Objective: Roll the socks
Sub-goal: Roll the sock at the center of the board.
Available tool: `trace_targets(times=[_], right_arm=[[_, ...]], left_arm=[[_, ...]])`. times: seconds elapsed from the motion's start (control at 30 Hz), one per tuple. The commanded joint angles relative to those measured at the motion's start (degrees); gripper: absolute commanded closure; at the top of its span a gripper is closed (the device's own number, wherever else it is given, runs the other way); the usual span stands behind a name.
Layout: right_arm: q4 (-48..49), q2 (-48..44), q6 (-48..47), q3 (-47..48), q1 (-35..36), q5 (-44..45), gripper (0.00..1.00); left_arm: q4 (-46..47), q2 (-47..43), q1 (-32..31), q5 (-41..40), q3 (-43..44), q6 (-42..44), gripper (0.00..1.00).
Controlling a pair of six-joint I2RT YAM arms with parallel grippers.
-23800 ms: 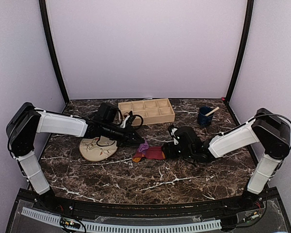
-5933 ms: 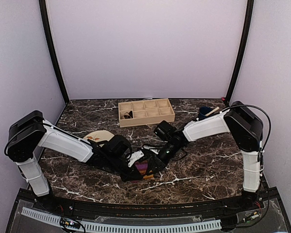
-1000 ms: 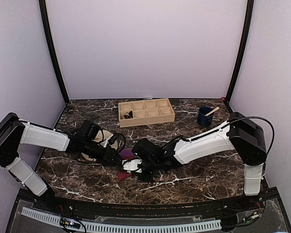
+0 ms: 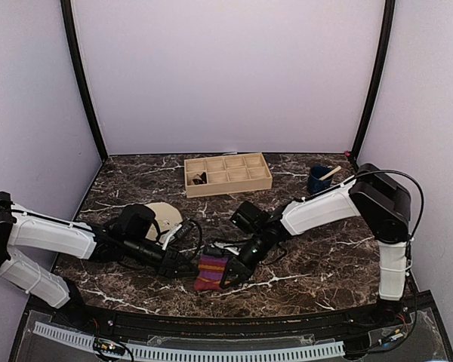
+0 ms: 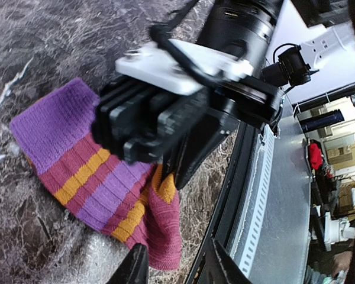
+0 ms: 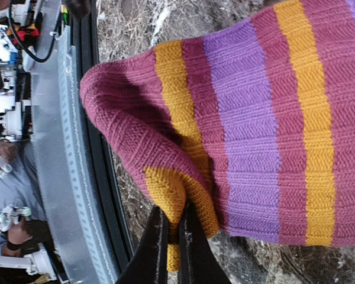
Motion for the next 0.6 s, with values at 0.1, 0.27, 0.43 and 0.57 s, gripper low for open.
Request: trace_targets(times=[0.1,0.27,0.43,0.57], right_arm=[[-2.27,1.54,1.15,0.2,-2.24,-7.71,1.0],[-2.52,1.66,1.24,0.27,-2.7,-8.6,1.0],[-3.12,1.89,0.87,0.67,-3.1,-9.15,1.0],[-3.35,1.77,0.72,0.55,-3.29,-9.51,1.0]], left_arm=[[-1.79,-3.35,-2.69,-1.67,1.6,6.13,0.61],[-5.61,-0.35,-7.04,-6.02,4.55,10.72,0.6],[-8.11,3.75,-11.51,-11.68,7.14,13.82,0.58],[-8.83,5.55,-12.99,-15.27,8.16,15.55,0.57]])
